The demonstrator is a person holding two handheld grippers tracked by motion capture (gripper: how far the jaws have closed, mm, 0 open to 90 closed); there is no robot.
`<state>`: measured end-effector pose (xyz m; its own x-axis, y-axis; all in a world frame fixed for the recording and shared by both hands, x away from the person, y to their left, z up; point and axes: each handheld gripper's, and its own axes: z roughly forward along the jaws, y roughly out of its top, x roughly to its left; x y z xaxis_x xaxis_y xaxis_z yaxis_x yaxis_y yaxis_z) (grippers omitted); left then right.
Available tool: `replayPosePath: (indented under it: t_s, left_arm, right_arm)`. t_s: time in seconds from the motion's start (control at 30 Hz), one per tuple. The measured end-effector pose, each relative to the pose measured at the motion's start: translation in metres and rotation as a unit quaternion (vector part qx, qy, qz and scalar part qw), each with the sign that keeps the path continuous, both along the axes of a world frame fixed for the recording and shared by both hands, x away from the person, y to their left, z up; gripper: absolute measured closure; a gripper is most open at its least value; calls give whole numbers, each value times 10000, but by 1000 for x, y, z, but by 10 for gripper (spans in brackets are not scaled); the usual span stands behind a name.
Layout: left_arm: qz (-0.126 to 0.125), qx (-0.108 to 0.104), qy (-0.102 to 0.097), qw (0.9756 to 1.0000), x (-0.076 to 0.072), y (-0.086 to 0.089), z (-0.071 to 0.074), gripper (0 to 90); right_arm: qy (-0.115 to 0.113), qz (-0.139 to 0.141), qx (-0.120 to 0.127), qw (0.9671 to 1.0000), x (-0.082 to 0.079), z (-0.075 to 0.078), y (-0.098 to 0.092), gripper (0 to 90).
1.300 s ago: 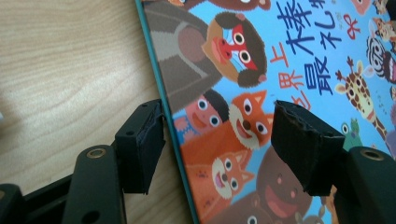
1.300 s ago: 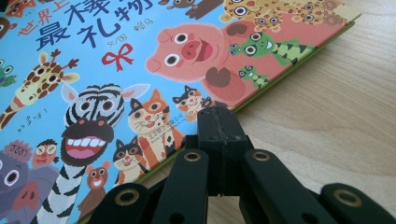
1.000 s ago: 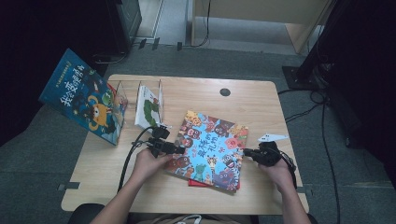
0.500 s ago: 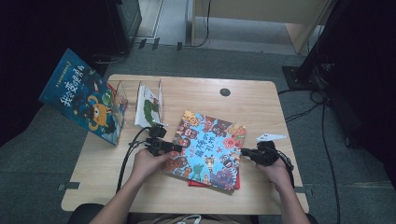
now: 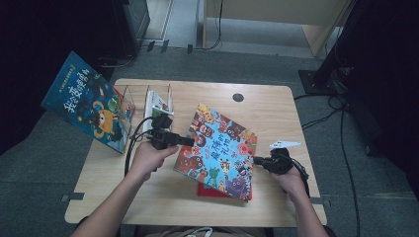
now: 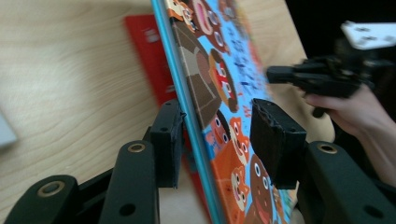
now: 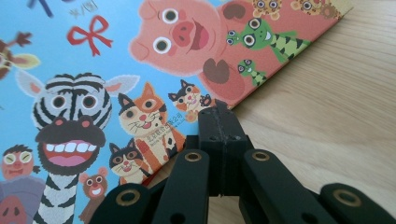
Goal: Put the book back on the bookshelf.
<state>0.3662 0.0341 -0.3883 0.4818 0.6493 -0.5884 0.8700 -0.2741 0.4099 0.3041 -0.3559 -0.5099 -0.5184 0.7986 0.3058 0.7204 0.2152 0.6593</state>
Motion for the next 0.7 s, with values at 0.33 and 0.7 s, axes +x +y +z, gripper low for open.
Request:
replayPosePath:
  t_s: [0.33, 0.7]
  left_arm:
    - [-627, 484, 429, 9959, 25, -30, 27, 630]
    - [-710, 508, 735, 9935, 40, -26, 27, 751]
  right_arm:
    - [-241, 612, -139, 9977, 8, -6, 47, 899]
    - [-426, 592, -211, 9971, 10, -3, 52, 761]
